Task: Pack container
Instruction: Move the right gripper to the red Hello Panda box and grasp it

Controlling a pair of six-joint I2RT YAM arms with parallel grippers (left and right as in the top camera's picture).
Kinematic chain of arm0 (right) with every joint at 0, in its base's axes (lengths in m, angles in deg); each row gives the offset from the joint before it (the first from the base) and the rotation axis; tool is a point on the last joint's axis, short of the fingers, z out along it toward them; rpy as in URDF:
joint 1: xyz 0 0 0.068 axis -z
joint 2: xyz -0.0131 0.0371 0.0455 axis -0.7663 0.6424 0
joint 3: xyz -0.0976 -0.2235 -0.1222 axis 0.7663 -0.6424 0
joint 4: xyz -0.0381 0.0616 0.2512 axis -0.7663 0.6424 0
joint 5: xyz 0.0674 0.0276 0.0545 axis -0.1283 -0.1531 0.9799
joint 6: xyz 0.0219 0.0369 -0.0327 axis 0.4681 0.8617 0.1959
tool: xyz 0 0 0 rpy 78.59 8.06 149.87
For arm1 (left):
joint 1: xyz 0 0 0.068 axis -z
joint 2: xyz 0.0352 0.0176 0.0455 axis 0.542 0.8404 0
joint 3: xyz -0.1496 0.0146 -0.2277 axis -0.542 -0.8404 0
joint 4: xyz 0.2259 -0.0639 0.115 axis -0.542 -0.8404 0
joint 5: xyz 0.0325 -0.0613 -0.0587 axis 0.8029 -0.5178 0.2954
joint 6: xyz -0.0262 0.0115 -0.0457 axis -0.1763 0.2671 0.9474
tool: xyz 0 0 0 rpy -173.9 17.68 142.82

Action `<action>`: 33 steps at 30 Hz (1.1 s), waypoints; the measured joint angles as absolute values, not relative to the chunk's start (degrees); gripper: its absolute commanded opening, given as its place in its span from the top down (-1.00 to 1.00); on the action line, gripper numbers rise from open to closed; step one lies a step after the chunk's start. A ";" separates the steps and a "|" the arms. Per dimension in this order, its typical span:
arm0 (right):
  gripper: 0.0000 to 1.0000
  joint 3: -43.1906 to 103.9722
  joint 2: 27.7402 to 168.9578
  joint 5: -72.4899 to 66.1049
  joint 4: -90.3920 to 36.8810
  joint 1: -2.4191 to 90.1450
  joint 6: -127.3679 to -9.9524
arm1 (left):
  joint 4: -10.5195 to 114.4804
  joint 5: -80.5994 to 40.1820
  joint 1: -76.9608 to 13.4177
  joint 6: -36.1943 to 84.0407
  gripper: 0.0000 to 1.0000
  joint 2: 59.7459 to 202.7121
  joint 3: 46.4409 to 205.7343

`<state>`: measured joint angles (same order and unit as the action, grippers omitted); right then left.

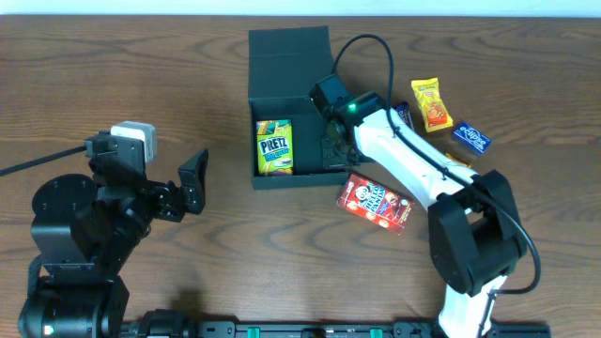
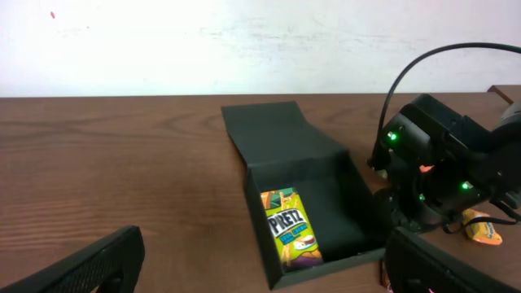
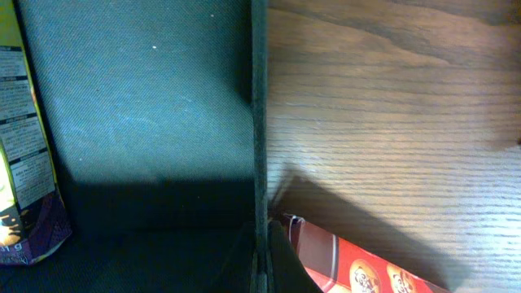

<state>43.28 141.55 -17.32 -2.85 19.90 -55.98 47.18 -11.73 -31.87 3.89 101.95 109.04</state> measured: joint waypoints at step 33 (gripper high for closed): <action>-0.99 43.45 141.48 -15.95 1.87 20.64 -51.28 | 47.18 -11.18 -31.87 3.89 -0.90 101.95 109.04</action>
<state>43.45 141.48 -15.95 1.87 20.64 -51.28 47.18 -11.18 -31.87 3.89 101.95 109.04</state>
